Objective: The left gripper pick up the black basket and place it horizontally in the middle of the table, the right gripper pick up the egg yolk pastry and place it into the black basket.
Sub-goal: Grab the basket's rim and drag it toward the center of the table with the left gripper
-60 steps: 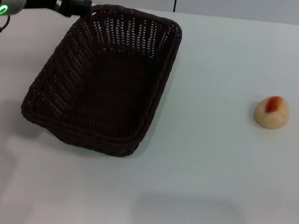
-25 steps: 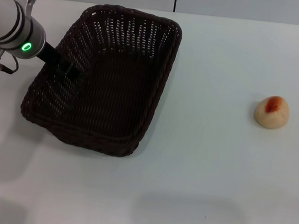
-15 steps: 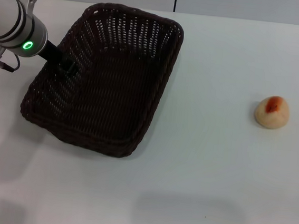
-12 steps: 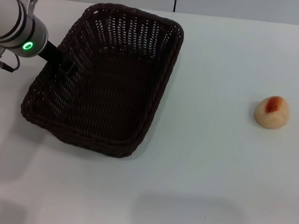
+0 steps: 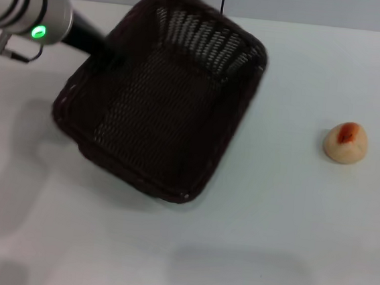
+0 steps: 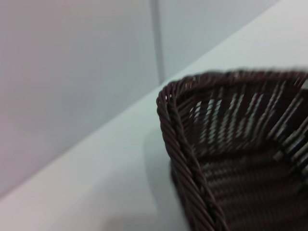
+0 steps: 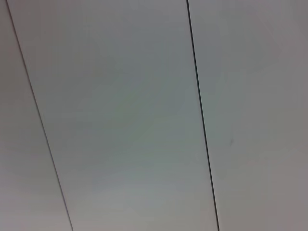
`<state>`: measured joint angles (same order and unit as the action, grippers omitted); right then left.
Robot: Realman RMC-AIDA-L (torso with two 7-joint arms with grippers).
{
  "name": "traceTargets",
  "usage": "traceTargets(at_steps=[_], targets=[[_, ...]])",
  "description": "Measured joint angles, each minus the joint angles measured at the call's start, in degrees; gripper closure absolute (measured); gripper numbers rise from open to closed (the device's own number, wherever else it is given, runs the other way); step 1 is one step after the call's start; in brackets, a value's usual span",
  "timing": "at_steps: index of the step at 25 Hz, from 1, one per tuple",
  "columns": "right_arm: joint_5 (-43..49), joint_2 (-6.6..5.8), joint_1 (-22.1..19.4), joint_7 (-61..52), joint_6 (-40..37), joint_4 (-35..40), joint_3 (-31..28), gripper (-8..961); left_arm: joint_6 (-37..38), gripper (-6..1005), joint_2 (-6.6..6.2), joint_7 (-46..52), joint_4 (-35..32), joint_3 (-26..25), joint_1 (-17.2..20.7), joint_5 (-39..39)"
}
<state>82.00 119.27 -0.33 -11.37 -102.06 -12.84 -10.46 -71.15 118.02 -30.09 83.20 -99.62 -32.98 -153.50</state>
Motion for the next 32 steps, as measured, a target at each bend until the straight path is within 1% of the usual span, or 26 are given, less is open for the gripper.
traceTargets(at_steps=[2,4,7,10,13,16,17,19,22,25,30,32], targets=[[0.00,0.00,-0.13,-0.01,-0.60,-0.10,0.00,121,-2.04,663,-0.04,-5.14,2.55,-2.82,-0.51,5.03],[0.00,0.00,-0.18,-0.02,-0.83,-0.12,0.00,121,-2.75,691,-0.04,-6.44,2.72,-3.61,-1.02,6.13],[0.00,0.00,-0.29,-0.04,-1.59,-0.24,0.00,121,-5.05,734,-0.06,-10.24,1.97,-6.04,-3.33,8.25],[0.00,0.00,-0.29,-0.04,-1.88,-0.32,0.00,120,-5.54,776,-0.07,-10.86,1.91,-6.39,-3.86,8.64],[0.00,0.00,-0.29,-0.05,-2.02,-0.36,0.01,120,-6.73,786,-0.08,-12.36,2.37,-6.78,-4.33,10.14],[0.00,0.00,-0.28,-0.07,-2.42,-0.41,0.33,120,-9.54,796,-0.08,-14.82,2.86,-8.00,-5.00,13.16],[0.00,0.00,-0.25,-0.10,-2.82,-0.44,0.54,120,-11.03,793,-0.08,-15.72,3.92,-8.52,-5.22,14.58],[0.00,0.00,-0.22,-0.12,-2.94,-0.46,0.58,120,-11.37,788,-0.07,-15.72,4.55,-8.53,-5.23,14.68],[0.01,0.00,-0.19,-0.15,-3.15,-0.51,0.60,120,-13.13,780,0.00,-15.60,7.89,-8.48,-5.22,14.93],[0.00,0.00,-0.13,-0.15,-3.41,-0.60,0.61,120,-14.65,772,0.01,-15.74,8.93,-8.48,-5.66,15.34],[0.01,0.00,-0.09,-0.15,-3.45,-0.70,0.61,120,-17.82,759,-0.02,-16.97,8.52,-8.23,-6.97,16.34],[0.00,0.00,-0.02,-0.15,-3.46,-0.70,0.62,120,-19.90,753,0.05,-19.07,7.33,-8.09,-7.58,18.85]])
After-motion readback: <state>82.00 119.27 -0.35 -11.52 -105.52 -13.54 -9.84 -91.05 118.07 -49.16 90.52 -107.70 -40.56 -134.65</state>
